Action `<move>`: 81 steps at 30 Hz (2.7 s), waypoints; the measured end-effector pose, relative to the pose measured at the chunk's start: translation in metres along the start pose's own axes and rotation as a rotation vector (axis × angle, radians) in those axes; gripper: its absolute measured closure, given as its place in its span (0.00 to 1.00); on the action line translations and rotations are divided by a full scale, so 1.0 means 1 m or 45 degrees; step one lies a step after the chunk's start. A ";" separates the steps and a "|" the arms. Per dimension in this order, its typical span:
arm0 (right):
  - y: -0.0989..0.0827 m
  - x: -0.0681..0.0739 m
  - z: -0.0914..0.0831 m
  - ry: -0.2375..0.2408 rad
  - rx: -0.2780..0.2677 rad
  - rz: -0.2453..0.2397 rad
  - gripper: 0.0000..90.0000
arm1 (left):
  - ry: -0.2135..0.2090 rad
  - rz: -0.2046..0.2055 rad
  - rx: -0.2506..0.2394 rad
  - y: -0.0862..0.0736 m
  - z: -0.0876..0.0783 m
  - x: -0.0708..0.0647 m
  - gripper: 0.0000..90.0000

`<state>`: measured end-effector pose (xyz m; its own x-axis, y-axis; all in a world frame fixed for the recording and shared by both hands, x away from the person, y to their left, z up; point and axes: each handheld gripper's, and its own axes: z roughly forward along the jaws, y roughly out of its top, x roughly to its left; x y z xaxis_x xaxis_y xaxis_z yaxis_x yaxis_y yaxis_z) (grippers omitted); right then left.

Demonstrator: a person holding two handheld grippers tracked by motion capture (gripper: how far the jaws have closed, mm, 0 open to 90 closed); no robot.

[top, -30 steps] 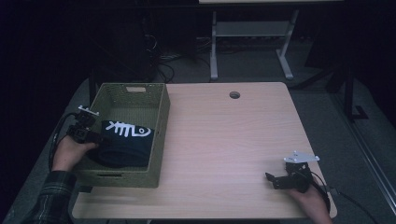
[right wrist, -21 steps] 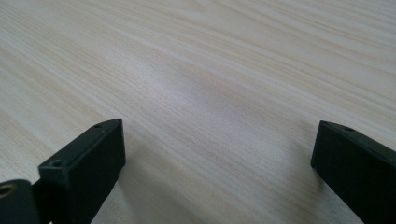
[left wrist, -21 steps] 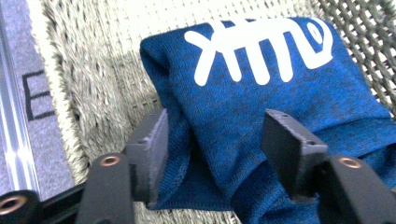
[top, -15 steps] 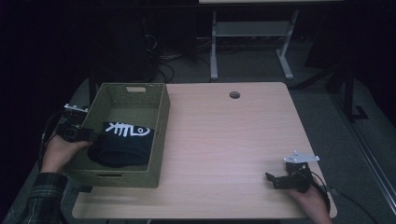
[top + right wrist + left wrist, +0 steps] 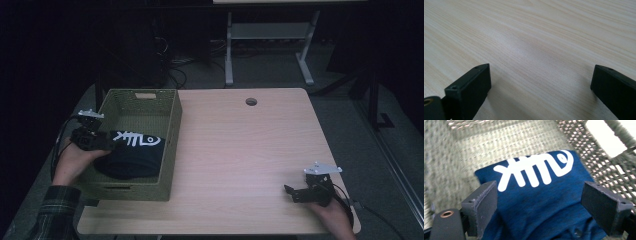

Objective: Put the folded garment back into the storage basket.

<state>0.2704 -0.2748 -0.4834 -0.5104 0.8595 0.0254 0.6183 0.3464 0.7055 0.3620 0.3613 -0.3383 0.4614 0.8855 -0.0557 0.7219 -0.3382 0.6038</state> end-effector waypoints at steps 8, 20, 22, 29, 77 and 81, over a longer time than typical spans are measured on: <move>0.000 0.000 0.000 0.000 0.001 0.001 0.03 | -0.028 0.059 -0.043 0.009 0.000 -0.025 0.15; 0.000 0.000 0.000 0.000 0.000 0.001 0.03 | -0.100 0.136 -0.101 0.025 0.007 -0.069 0.15; 0.000 0.000 0.000 0.000 0.000 0.001 0.03 | -0.111 0.141 -0.107 0.027 0.009 -0.075 0.15; 0.000 0.000 0.000 0.000 0.000 0.000 0.03 | -0.167 0.188 -0.117 0.036 0.021 -0.102 0.15; 0.000 0.000 0.000 0.000 0.000 0.000 0.03 | -0.424 0.479 -0.183 0.010 0.131 -0.250 0.14; 0.000 0.000 0.000 0.000 0.000 0.000 0.03 | -0.418 0.481 -0.187 0.002 0.136 -0.251 0.14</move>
<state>0.2704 -0.2748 -0.4834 -0.5103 0.8596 0.0256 0.6187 0.3462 0.7053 0.3179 0.0946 -0.4311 0.8301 0.5558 -0.0448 0.4047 -0.5453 0.7341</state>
